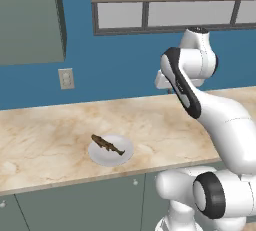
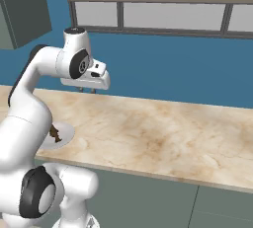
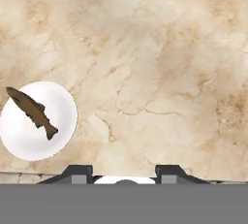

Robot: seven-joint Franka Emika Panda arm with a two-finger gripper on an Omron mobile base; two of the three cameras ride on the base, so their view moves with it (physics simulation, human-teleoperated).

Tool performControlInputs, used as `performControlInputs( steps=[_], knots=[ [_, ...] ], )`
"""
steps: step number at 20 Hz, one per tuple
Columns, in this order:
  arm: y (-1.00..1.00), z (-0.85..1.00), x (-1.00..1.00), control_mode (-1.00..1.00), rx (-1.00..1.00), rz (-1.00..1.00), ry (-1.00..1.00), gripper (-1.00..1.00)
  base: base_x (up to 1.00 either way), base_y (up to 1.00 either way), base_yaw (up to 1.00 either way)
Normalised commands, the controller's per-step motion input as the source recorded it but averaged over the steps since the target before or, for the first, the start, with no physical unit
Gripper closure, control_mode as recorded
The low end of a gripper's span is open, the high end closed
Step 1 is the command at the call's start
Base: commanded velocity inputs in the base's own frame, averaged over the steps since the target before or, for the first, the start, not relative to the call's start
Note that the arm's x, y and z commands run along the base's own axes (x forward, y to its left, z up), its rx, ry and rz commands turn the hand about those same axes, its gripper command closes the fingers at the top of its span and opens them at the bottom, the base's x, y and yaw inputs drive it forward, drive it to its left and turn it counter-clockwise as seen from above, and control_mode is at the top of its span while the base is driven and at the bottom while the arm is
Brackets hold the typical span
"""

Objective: Place the fish on the counter behind the older fish on the same shelf of the fridge to maintain FIFO order. Close the fridge door when finished.

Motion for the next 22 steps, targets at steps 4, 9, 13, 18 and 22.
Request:
performControlInputs(
  steps=[4, 9, 13, 18, 22],
  knots=[
    [0.16, -0.18, -0.52, -1.00, -0.01, 0.01, 0.00, -1.00, 0.00, 0.00, 0.00],
    [0.84, -0.63, -0.42, -1.00, -0.03, 0.04, 0.02, -1.00, 0.00, 0.00, 0.00],
    [1.00, -0.60, 0.16, -1.00, -0.06, 0.05, 0.09, -1.00, 0.00, 0.00, 0.00],
    [1.00, -0.46, 0.44, -1.00, -0.01, 0.05, 0.09, -1.00, 0.00, 0.00, 0.00],
    [0.86, -0.26, 0.60, -1.00, 0.00, 0.00, 0.05, -1.00, 0.00, 0.00, 0.00]
  ],
)
